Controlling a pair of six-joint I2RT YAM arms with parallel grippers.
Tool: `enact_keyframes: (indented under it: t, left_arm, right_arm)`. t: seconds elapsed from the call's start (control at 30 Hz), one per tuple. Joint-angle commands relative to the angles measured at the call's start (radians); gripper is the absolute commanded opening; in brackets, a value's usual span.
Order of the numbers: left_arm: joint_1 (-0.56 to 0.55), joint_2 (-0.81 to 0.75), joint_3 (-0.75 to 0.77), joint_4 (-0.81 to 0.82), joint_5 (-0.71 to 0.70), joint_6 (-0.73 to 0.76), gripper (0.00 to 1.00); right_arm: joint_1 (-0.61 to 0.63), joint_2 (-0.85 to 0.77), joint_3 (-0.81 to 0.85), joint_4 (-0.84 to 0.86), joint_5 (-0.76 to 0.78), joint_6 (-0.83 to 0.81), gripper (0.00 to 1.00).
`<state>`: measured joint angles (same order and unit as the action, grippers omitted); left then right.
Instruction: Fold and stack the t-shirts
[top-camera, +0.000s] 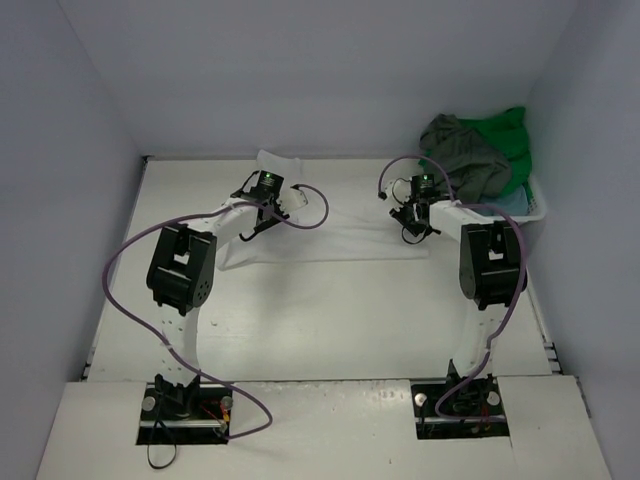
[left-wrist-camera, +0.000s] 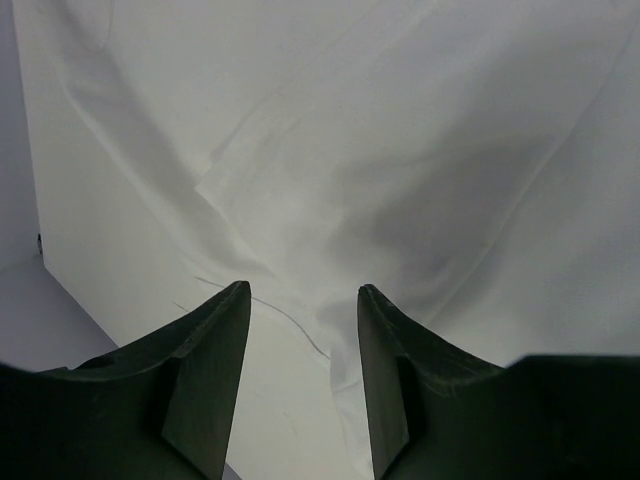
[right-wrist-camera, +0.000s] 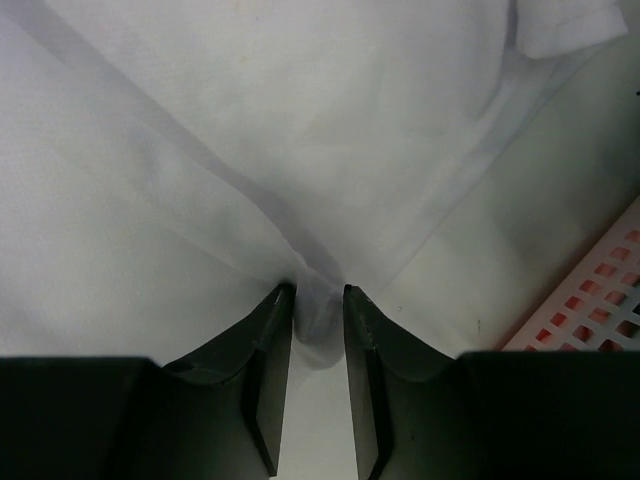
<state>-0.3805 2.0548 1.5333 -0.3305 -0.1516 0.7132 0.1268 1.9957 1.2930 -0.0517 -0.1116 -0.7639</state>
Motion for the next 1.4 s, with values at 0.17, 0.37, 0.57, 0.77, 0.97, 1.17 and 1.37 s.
enact_keyframes:
  t: [0.17, 0.37, 0.57, 0.77, 0.97, 1.17, 1.37]
  left_arm:
    - [-0.009, -0.053, -0.047, 0.050, -0.017, -0.024, 0.42]
    - [-0.011, -0.067, -0.078, 0.073, -0.011, -0.032, 0.42]
    - [-0.011, -0.068, -0.102, 0.088, -0.005, -0.035, 0.42]
    - [-0.011, -0.068, -0.130, 0.107, 0.001, -0.032, 0.41]
    - [-0.011, -0.064, -0.171, 0.137, 0.006, -0.031, 0.41]
    - [-0.011, -0.062, -0.196, 0.159, 0.003, -0.026, 0.40]
    - [-0.009, -0.076, -0.216, 0.171, -0.006, -0.023, 0.40]
  right_arm:
    - [0.005, -0.018, 0.019, 0.110, 0.093, 0.097, 0.27]
    - [0.005, -0.047, 0.020, 0.159, 0.109, 0.130, 0.27]
    - [0.005, -0.046, 0.032, 0.199, 0.156, 0.166, 0.27]
    - [0.011, -0.011, 0.052, 0.228, 0.200, 0.187, 0.27]
    - [0.033, 0.009, 0.046, 0.276, 0.268, 0.195, 0.27]
    - [0.074, -0.046, 0.011, 0.279, 0.280, 0.201, 0.28]
    - [0.105, -0.118, -0.014, 0.205, 0.182, 0.225, 0.13]
